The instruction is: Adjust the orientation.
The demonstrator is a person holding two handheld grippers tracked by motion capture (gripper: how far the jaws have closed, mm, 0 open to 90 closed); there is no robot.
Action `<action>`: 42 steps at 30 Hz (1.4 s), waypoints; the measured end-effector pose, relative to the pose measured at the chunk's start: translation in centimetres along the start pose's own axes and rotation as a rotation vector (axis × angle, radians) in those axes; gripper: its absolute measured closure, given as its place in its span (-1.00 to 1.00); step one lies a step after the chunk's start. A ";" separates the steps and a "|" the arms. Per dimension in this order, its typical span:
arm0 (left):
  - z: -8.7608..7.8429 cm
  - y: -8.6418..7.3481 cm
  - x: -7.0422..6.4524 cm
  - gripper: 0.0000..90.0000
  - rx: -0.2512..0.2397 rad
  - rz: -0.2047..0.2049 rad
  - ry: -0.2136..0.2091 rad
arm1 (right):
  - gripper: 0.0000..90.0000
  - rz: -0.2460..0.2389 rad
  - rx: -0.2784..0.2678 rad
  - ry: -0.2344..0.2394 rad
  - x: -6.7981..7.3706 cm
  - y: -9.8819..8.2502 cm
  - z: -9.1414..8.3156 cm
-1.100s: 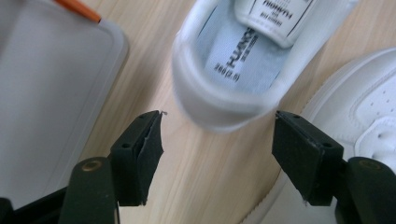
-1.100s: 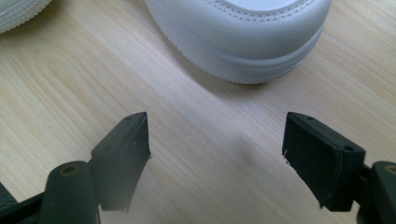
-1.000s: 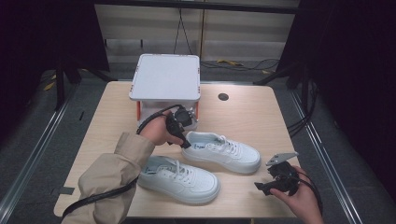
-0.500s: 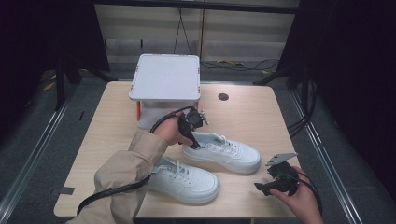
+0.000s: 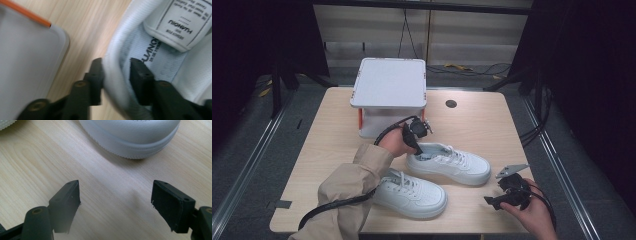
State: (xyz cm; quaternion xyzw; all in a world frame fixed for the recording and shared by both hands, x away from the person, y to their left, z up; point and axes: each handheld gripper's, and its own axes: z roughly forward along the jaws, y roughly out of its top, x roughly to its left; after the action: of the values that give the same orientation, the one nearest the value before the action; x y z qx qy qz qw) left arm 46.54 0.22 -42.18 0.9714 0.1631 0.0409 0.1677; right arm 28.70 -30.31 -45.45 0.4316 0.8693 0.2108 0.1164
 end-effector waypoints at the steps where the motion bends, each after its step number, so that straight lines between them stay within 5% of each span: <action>1: 0.0 0.0 0.0 0.50 0.000 0.000 0.000 | -0.49 0.000 0.000 0.000 0.0 0.0 0.0; 7: -0.1 -0.1 0.0 0.49 0.030 -0.012 -0.029 | -0.48 -0.001 0.000 -0.001 0.0 0.0 0.0; 10: 0.5 0.3 0.3 0.29 0.016 0.025 -0.010 | -0.48 -0.002 0.000 0.002 0.1 0.1 0.0; 16: 1.4 1.1 0.5 0.57 0.069 0.004 -0.050 | -0.47 0.007 -0.003 0.002 -0.2 -0.1 0.0; 19: 1.4 1.3 0.5 0.71 0.081 -0.038 -0.032 | -0.47 0.014 0.002 0.003 -0.2 -0.1 0.1; 21: 1.3 1.4 0.5 0.73 0.085 -0.030 -0.027 | -0.47 0.009 -0.001 0.003 -0.2 -0.1 0.2; 33: -0.8 0.8 1.7 0.77 0.012 -0.050 0.025 | -0.46 0.017 -0.007 0.011 -0.2 -0.1 0.3; 36: -2.0 0.0 2.4 0.76 0.007 -0.091 0.061 | -0.46 0.017 -0.008 0.014 -0.3 -0.1 0.3; 42: -3.0 -1.4 3.5 0.76 -0.006 -0.143 0.070 | -0.46 0.019 -0.006 0.015 -0.2 -0.1 0.3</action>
State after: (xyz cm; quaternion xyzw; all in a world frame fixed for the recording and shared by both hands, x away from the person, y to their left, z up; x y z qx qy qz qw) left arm 49.04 3.52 -39.78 0.9547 0.2375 0.0633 0.1675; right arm 28.89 -30.45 -45.76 0.4379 0.8654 0.2175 0.1093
